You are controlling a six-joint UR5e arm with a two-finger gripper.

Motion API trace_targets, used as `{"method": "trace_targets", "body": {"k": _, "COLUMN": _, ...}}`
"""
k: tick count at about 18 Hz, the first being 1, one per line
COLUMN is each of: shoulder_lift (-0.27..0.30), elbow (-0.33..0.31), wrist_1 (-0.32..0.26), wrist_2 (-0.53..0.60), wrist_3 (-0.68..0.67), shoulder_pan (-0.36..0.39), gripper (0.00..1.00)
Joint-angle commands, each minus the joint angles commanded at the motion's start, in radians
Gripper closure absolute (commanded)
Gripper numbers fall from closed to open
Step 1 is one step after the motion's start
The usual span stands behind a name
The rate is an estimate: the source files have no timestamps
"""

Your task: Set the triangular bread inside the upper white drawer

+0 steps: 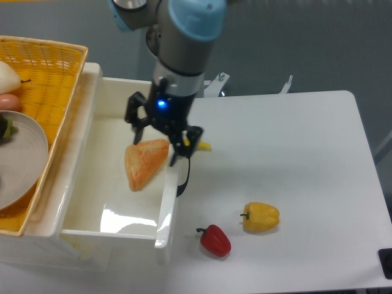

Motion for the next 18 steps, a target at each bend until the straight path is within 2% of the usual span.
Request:
{"method": "trace_targets", "body": {"k": 8, "shoulder_lift": -0.008, "elbow": -0.037, "wrist_1": 0.009, "wrist_2": 0.009, "wrist_3": 0.021, "shoulder_pan": 0.169, "gripper": 0.0}}
{"method": "trace_targets", "body": {"k": 11, "shoulder_lift": -0.017, "elbow": -0.07, "wrist_1": 0.012, "wrist_2": 0.133, "wrist_3": 0.127, "shoulder_pan": 0.177, "gripper": 0.0}}
{"method": "trace_targets", "body": {"k": 13, "shoulder_lift": -0.029, "elbow": -0.101, "wrist_1": 0.044, "wrist_2": 0.216, "wrist_3": 0.193, "shoulder_pan": 0.177, "gripper": 0.0}}
{"method": "trace_targets", "body": {"k": 16, "shoulder_lift": -0.063, "elbow": -0.15, "wrist_1": 0.127, "wrist_2": 0.281, "wrist_3": 0.23, "shoulder_pan": 0.177, "gripper": 0.0}}
{"method": "trace_targets", "body": {"k": 18, "shoulder_lift": -0.093, "elbow": -0.16, "wrist_1": 0.137, "wrist_2": 0.302, "wrist_3": 0.288, "shoulder_pan": 0.178, "gripper": 0.0}}
